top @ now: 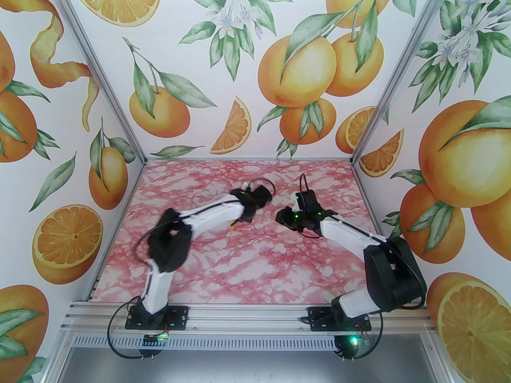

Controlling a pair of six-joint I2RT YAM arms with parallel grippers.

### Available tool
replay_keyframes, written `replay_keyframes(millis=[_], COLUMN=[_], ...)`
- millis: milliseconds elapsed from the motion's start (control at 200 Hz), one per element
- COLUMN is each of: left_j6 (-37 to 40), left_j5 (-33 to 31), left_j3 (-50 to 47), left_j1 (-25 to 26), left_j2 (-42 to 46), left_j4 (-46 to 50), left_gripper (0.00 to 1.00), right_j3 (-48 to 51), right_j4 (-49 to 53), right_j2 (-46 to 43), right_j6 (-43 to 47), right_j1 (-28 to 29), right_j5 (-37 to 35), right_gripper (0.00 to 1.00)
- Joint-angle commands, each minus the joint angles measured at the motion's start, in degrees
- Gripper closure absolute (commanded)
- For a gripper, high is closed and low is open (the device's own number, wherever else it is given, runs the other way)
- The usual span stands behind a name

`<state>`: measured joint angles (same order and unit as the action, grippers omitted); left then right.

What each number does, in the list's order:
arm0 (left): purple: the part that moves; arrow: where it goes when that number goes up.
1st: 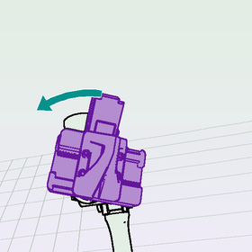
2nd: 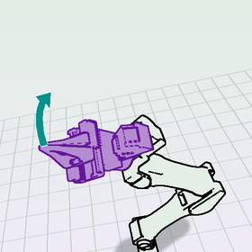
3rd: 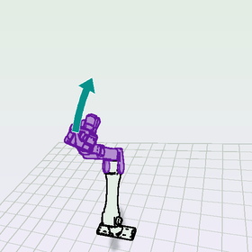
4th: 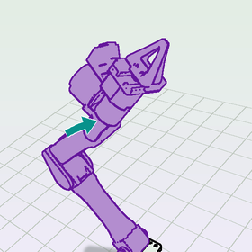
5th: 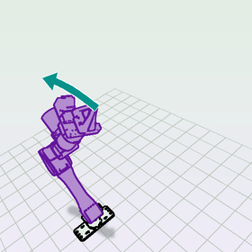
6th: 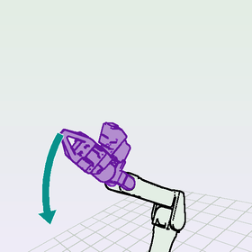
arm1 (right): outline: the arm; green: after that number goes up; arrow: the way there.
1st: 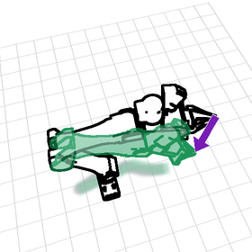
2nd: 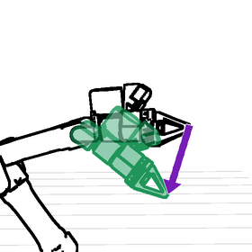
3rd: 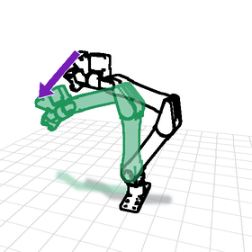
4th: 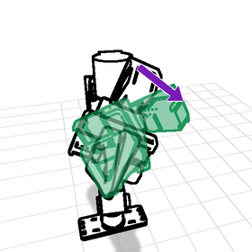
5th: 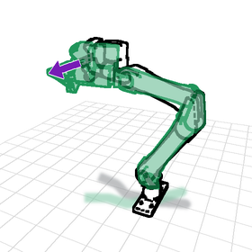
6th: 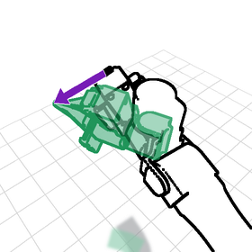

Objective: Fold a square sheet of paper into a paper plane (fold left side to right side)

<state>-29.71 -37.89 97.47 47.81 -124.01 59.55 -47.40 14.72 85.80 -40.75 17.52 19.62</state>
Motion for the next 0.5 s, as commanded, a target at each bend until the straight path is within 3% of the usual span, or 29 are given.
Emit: replay_keyframes(millis=[0,115,225,380,495], left_j6=[1.0,1.1,0.9,-0.3,-1.0], left_j5=[-4.8,-0.5,7.5,21.5,27.7], left_j3=[3.0,5.0,5.0,1.5,-1.6], left_j1=[0.5,1.3,1.7,1.6,1.1], left_j2=[-3.3,-6.1,-6.8,-3.6,0.8], left_j4=[6.6,5.8,3.1,-4.0,-8.6], left_gripper=[1.0,0.94,0.78,0.47,0.38], right_j3=[1.7,2.6,2.8,2.8,2.6], right_j4=[-0.6,-0.1,0.2,-0.2,-1.2], right_j2=[-2.7,-3.9,-4.3,-3.9,-2.9], right_j6=[-0.6,-0.5,-0.3,-0.2,-0.1], right_j1=[-1.1,-1.9,-2.2,-2.2,-2.2], right_j5=[-2.3,-2.5,-2.4,-1.5,0.6], right_gripper=[0.71,0.71,0.71,0.7,0.69])
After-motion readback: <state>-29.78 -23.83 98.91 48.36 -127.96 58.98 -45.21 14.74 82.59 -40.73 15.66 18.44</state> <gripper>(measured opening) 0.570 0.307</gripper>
